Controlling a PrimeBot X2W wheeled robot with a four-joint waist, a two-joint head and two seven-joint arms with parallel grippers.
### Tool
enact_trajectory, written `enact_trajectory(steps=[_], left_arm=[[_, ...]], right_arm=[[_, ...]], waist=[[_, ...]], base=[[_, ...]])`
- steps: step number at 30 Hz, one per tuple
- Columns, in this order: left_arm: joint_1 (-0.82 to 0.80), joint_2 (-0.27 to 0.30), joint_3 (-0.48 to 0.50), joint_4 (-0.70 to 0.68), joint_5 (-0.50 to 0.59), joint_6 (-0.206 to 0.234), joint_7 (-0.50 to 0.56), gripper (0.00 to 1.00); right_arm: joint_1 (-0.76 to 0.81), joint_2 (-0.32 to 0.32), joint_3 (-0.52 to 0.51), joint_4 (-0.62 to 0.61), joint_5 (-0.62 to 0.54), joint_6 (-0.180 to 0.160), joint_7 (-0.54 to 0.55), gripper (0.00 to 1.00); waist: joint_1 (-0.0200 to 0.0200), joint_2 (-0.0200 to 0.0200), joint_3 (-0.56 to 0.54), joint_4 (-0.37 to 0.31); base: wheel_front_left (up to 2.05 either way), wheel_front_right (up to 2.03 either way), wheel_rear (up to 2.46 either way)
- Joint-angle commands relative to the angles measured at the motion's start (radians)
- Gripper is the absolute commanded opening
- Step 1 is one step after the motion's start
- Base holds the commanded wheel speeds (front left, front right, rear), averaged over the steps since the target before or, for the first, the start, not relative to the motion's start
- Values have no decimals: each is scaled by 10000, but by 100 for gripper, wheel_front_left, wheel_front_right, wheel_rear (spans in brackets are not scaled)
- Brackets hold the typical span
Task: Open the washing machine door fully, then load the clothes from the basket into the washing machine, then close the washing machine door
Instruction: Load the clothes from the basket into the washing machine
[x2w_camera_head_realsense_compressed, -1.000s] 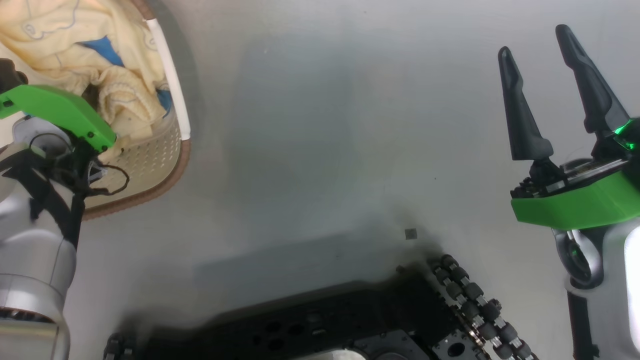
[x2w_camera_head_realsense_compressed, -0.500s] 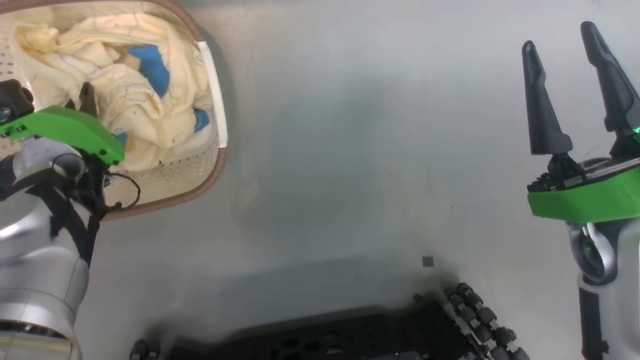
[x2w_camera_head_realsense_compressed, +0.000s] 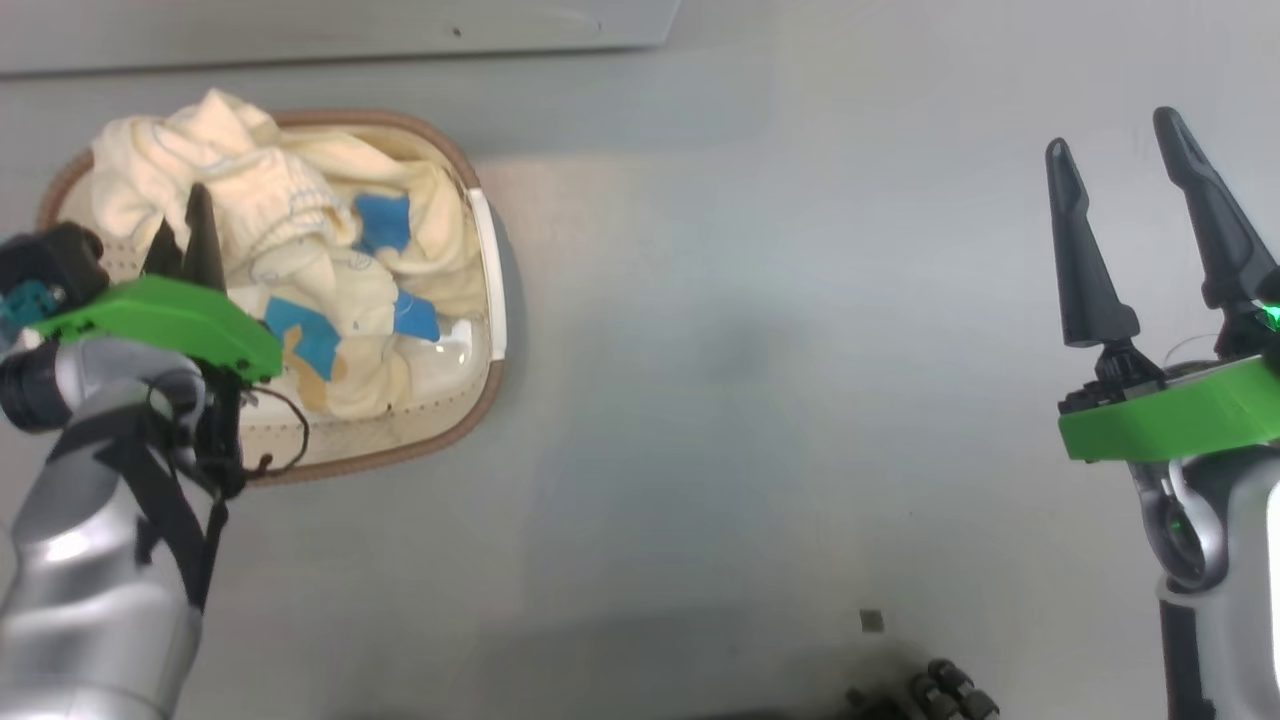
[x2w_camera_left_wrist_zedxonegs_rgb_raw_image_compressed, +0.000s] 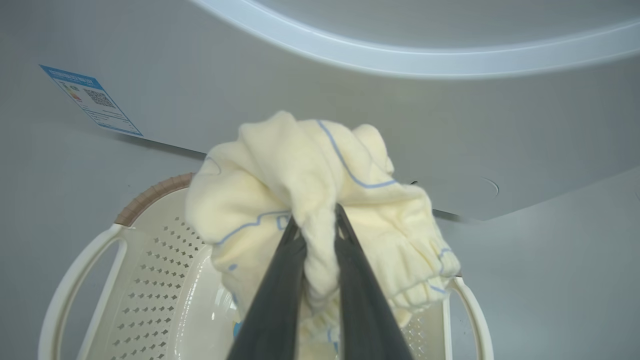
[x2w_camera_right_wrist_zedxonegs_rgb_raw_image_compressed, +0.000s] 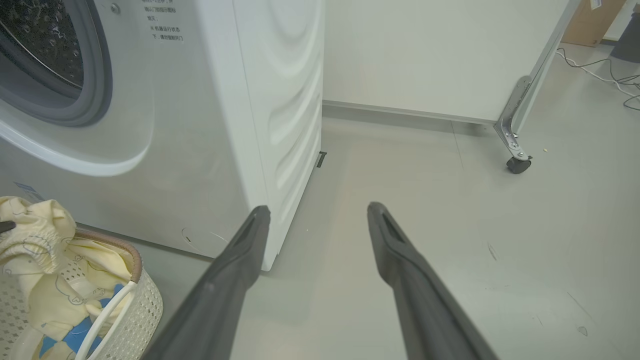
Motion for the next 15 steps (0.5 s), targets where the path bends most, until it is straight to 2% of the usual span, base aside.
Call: enact_trajectory(steps=[1,6,15], left_arm=[[784,504,532,-789,372,188,-136,0],[2206,373,1122,-2555,1305,496,-137,0],[4041,232,1497,-4500,2331,707,-138,0]], right_arm=[[333,-36,20,-244,62,37,-109,100],[671,-36,-197,-51,132,37,-110,100],[1206,-36,-353,241,195,37,-18,100]], waist=[[0,-1,-896,110],[0,-1,-1989,171],[0,-1,-3573,295]], base=[[0,0,0],[0,0,0],[0,0,0]])
